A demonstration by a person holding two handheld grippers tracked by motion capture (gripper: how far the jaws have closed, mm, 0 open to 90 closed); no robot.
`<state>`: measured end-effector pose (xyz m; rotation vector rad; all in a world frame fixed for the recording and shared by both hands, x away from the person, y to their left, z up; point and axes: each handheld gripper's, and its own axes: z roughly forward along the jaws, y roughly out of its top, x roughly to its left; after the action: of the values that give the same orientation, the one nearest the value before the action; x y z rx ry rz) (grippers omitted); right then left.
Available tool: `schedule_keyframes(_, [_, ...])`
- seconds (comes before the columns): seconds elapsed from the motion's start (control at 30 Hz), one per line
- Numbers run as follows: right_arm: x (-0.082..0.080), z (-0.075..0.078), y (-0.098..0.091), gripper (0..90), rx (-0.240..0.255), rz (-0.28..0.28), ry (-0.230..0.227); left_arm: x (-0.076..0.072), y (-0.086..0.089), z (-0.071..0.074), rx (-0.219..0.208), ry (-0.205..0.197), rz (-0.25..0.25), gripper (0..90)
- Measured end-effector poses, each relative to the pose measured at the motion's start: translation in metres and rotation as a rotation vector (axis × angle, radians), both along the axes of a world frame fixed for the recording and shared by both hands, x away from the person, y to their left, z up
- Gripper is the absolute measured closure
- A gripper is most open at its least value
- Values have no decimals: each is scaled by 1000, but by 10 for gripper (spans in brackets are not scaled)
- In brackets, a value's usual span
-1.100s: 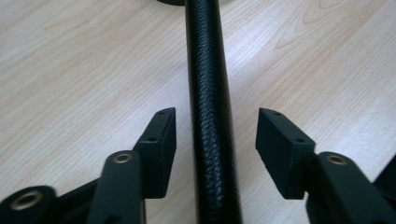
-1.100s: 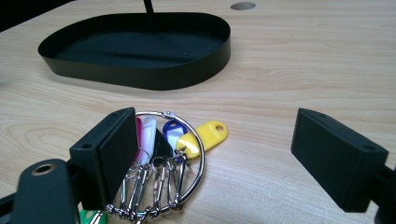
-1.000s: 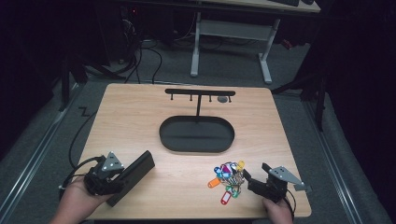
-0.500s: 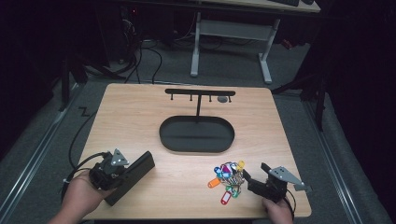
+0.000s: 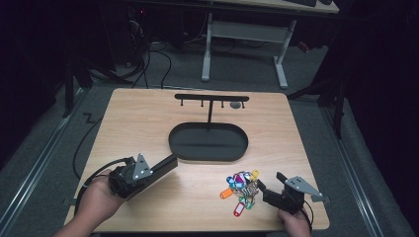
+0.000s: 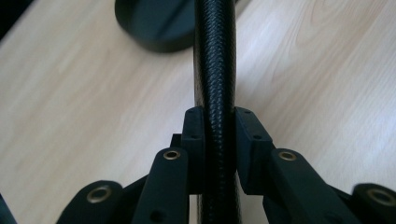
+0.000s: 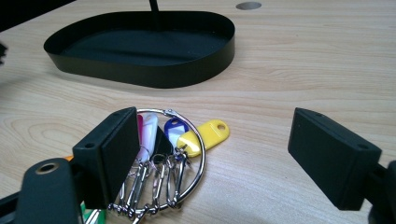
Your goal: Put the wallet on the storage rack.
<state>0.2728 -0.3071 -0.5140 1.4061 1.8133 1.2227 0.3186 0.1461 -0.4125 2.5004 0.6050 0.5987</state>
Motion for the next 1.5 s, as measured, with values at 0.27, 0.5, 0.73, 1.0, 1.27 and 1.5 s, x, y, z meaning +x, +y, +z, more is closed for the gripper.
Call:
schedule_keyframes(0.27, [-4,1,-5,180,0,-8,-10,5,-38,8,91,-155,-115,760])
schedule_keyframes(0.5, [-8,1,-7,180,3,-12,-13,17,-67,8,153,-249,-188,759])
schedule_keyframes(0.73, [-13,1,-10,180,18,-9,-19,36,-90,8,192,-322,-262,759])
schedule_keyframes(1.0, [-17,0,-15,180,28,-24,-21,58,-117,-7,194,-354,-315,758])
schedule_keyframes(1.27, [-18,-1,-15,180,29,-25,-10,83,-135,-24,241,-369,-331,758])
schedule_keyframes(1.5, [-18,-3,-17,181,29,-27,-7,100,-147,-34,274,-378,-354,758])
